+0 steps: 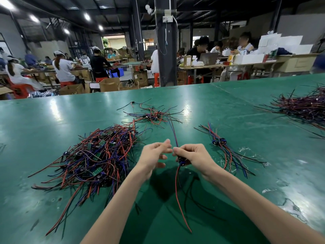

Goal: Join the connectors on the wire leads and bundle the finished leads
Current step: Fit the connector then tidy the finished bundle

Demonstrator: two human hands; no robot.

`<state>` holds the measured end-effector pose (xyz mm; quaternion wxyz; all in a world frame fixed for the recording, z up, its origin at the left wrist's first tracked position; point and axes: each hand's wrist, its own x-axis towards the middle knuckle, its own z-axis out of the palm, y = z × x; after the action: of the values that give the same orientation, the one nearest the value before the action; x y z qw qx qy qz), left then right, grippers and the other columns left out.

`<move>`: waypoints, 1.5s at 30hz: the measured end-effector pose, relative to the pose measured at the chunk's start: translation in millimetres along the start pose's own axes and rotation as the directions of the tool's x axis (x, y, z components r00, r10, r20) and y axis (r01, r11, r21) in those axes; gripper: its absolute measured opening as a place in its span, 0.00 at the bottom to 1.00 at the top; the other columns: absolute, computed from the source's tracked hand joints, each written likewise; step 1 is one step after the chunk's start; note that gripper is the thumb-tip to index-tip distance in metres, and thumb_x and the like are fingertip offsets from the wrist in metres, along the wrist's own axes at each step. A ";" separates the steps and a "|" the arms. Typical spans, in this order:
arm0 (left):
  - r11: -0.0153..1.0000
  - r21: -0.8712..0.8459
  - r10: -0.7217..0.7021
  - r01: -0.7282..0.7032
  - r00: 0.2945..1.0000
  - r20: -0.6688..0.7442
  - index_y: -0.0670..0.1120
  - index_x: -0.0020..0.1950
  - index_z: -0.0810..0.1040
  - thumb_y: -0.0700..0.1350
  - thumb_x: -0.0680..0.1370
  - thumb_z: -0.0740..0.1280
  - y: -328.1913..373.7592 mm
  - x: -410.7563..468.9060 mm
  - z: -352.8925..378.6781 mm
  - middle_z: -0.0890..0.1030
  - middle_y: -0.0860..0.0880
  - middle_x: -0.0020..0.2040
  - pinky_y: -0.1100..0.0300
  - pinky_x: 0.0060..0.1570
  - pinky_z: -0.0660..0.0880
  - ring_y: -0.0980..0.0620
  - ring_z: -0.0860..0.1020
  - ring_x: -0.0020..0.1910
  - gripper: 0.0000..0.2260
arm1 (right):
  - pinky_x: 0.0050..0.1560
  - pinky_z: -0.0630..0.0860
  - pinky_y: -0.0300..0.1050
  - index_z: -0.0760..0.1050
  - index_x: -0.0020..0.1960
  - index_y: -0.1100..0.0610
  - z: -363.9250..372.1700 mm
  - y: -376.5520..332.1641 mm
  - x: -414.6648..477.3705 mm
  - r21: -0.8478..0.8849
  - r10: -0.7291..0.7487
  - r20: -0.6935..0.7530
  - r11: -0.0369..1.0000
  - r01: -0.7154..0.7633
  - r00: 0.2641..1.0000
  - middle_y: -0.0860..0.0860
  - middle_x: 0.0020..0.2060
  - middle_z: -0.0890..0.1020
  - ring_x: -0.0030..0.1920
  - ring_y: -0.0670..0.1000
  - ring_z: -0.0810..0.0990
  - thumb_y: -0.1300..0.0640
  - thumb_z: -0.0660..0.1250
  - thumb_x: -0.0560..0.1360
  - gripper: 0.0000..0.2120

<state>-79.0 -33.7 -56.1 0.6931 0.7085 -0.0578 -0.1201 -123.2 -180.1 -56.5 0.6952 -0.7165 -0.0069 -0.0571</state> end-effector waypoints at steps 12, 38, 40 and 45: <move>0.977 0.169 0.062 -0.129 0.934 0.351 0.41 0.40 0.79 0.43 0.77 0.68 -6.6 -17.2 17.8 0.76 0.39 0.40 0.68 0.21 0.65 0.58 0.67 0.25 0.08 | 0.30 0.72 0.35 0.80 0.33 0.59 -7.6 4.3 8.7 -0.005 -0.063 -0.168 0.998 0.063 0.984 0.49 0.24 0.79 0.26 0.44 0.74 0.58 0.70 0.74 0.11; 0.989 -0.107 -0.080 0.100 0.980 0.183 0.40 0.45 0.81 0.40 0.76 0.68 -1.1 -11.8 16.5 0.80 0.50 0.33 0.71 0.18 0.59 0.61 0.64 0.23 0.04 | 0.31 0.78 0.43 0.76 0.41 0.61 -6.7 2.6 8.2 0.093 0.017 -0.164 0.996 -0.002 0.986 0.55 0.34 0.79 0.28 0.50 0.78 0.57 0.67 0.77 0.09; 0.986 -0.141 -0.077 0.092 0.991 0.113 0.41 0.45 0.82 0.41 0.76 0.69 0.6 -10.7 14.1 0.81 0.51 0.34 0.71 0.19 0.59 0.60 0.64 0.24 0.04 | 0.28 0.73 0.40 0.76 0.40 0.60 -4.4 1.4 6.0 0.036 0.052 -0.138 0.998 -0.047 0.989 0.55 0.35 0.81 0.26 0.48 0.76 0.55 0.68 0.76 0.10; 0.983 -0.161 -0.085 0.088 0.996 0.026 0.45 0.43 0.83 0.44 0.76 0.69 1.6 -9.5 10.1 0.74 0.55 0.28 0.71 0.19 0.57 0.61 0.62 0.22 0.05 | 0.19 0.57 0.33 0.75 0.35 0.61 4.6 0.8 -1.0 0.068 0.122 -0.017 0.990 -0.121 0.992 0.52 0.28 0.79 0.18 0.43 0.64 0.57 0.71 0.73 0.11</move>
<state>-90.5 -41.2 -53.8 0.7417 0.6506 -0.0235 -0.1613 -123.8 -175.5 -57.5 0.7210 -0.6913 0.0421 -0.0217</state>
